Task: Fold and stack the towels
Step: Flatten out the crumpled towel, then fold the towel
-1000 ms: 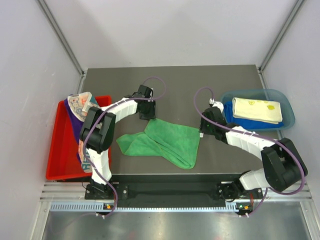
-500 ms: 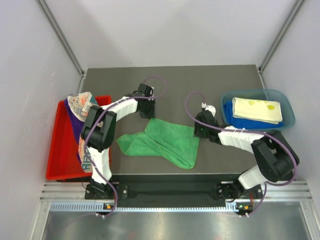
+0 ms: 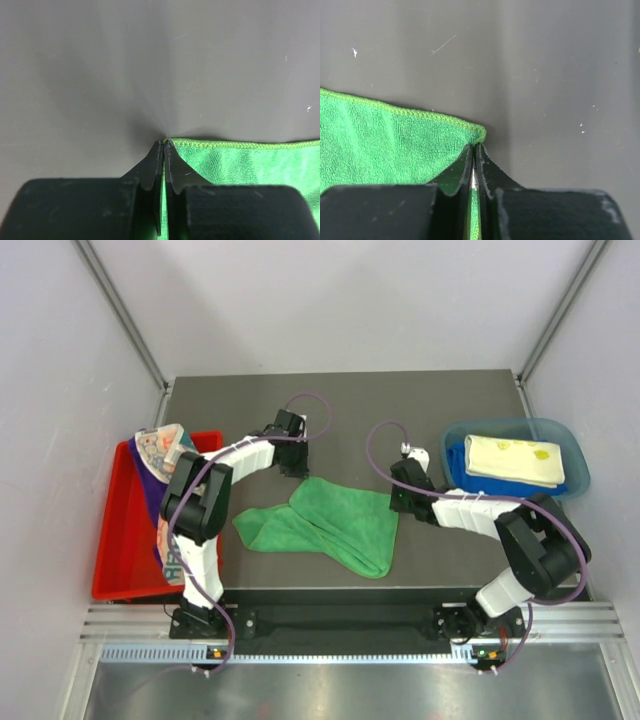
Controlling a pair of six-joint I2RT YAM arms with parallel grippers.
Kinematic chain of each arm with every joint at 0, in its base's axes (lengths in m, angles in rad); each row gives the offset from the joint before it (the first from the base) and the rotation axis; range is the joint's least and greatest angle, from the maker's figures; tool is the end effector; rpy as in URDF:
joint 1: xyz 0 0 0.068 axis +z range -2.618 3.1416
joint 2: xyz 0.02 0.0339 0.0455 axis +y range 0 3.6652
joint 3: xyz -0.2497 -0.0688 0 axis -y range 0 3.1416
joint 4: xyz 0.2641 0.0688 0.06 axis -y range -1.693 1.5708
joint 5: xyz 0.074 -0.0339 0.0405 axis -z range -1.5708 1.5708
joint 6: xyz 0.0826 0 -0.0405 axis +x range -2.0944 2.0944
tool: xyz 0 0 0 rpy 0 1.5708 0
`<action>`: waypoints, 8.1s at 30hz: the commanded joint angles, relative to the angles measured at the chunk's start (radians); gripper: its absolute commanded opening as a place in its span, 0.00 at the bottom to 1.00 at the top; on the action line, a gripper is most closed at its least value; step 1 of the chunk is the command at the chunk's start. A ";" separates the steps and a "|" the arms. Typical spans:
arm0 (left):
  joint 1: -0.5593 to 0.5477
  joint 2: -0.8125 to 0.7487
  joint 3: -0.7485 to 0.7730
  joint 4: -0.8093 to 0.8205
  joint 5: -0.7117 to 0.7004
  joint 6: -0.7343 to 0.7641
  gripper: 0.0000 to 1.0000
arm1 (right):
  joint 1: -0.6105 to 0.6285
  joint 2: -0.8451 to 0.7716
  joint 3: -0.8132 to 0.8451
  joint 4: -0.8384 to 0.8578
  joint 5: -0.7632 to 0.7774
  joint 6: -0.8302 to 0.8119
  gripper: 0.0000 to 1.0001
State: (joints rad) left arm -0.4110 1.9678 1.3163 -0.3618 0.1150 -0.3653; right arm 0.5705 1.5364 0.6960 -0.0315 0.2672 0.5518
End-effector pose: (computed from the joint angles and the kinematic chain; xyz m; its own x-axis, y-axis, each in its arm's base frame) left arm 0.4046 -0.1867 0.0989 -0.8882 0.0000 -0.4594 0.1448 0.9490 -0.2799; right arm 0.2905 0.1605 0.0887 -0.7468 0.1216 -0.6538 0.0159 0.9861 0.1651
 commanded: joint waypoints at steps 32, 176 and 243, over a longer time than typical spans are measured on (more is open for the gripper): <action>0.000 -0.662 0.265 -0.031 -0.040 0.085 0.00 | 0.012 -0.432 0.647 -0.335 0.168 -0.363 0.00; 0.158 -0.086 -0.106 0.871 0.206 -0.118 0.00 | -0.437 0.076 0.381 0.304 -0.402 -0.234 0.00; -0.008 -0.541 -0.667 0.807 0.083 -0.073 0.00 | -0.307 -0.317 -0.199 0.332 -0.339 -0.173 0.00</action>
State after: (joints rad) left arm -0.4088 1.4666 0.6724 0.3943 0.2195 -0.4431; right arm 0.2493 1.2518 0.5156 0.2508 -0.0826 0.3698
